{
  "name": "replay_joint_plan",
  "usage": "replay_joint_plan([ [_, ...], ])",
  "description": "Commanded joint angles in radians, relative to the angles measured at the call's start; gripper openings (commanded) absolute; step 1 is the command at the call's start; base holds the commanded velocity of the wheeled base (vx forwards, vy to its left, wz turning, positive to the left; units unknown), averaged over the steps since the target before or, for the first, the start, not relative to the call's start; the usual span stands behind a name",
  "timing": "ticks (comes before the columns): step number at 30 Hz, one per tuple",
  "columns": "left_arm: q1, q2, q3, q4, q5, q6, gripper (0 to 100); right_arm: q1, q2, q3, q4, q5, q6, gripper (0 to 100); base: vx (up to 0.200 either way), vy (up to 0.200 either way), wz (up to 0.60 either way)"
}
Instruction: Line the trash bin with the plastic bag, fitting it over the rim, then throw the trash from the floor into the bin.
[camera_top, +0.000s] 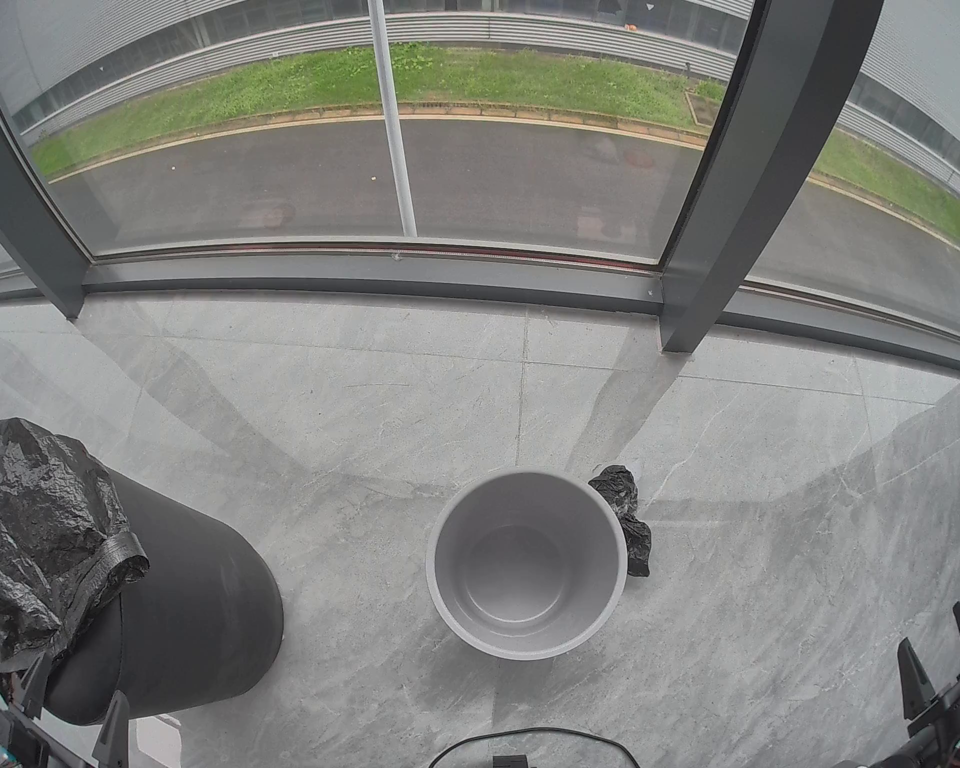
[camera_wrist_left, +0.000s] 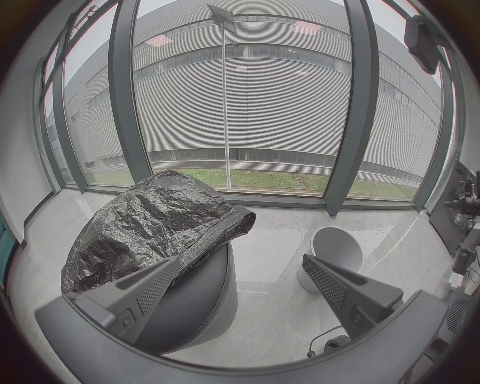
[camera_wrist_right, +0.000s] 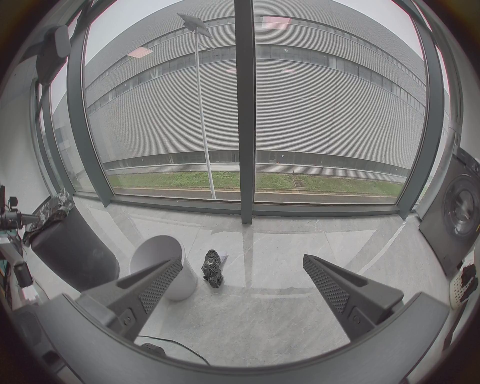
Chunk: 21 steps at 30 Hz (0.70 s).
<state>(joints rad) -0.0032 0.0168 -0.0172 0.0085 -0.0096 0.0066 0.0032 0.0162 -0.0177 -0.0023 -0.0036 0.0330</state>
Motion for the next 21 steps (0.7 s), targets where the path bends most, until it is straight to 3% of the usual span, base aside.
replay_joint_plan([
  [1, -0.001, 0.008, -0.035, -0.009, -0.01, -0.03, 100, 0.011, 0.07, -0.192, -0.025, 0.004, 0.142, 100, 0.0, 0.0, 0.0],
  [2, -0.004, 0.032, -0.084, -0.015, -0.01, -0.057, 100, 0.012, 0.108, -0.234, -0.025, 0.004, 0.183, 100, 0.0, 0.0, 0.0],
  [3, -0.011, 0.109, -0.198, -0.012, -0.015, -0.142, 100, 0.017, 0.176, -0.28, -0.036, 0.005, 0.228, 100, 0.0, 0.0, 0.0],
  [4, -0.011, 0.12, -0.211, -0.012, -0.015, -0.152, 100, 0.017, 0.183, -0.283, -0.038, 0.005, 0.228, 100, 0.0, 0.0, 0.0],
  [6, -0.02, 0.264, -0.38, -0.007, -0.053, -0.241, 100, 0.034, 0.275, -0.297, -0.077, 0.034, 0.179, 100, 0.0, 0.0, 0.0],
  [8, -0.021, 0.318, -0.405, -0.018, -0.07, -0.215, 100, 0.064, 0.312, -0.288, -0.104, 0.093, 0.151, 100, 0.0, 0.0, 0.0],
  [10, -0.023, 0.356, -0.392, -0.004, -0.075, -0.117, 100, 0.101, 0.364, -0.272, -0.108, 0.142, 0.145, 100, 0.0, 0.0, 0.0],
  [15, -0.055, 0.419, -0.28, -0.004, -0.121, 0.217, 100, 0.158, 0.493, -0.246, -0.13, 0.145, 0.1, 100, 0.0, 0.0, 0.0],
  [16, -0.055, 0.419, -0.28, -0.004, -0.121, 0.217, 100, 0.158, 0.493, -0.246, -0.13, 0.145, 0.1, 100, 0.0, 0.0, 0.0],
  [17, -0.066, 0.436, -0.253, -0.004, -0.121, 0.308, 100, 0.175, 0.525, -0.229, -0.163, 0.143, 0.082, 100, 0.0, 0.0, 0.0],
  [20, -0.067, 0.466, -0.244, -0.004, -0.124, 0.365, 100, 0.19, 0.556, -0.216, -0.197, 0.143, 0.076, 100, 0.0, 0.0, 0.0],
  [21, -0.069, 0.503, -0.247, -0.005, -0.122, 0.429, 100, 0.193, 0.604, -0.203, -0.228, 0.143, 0.074, 100, 0.0, 0.0, 0.0],
])
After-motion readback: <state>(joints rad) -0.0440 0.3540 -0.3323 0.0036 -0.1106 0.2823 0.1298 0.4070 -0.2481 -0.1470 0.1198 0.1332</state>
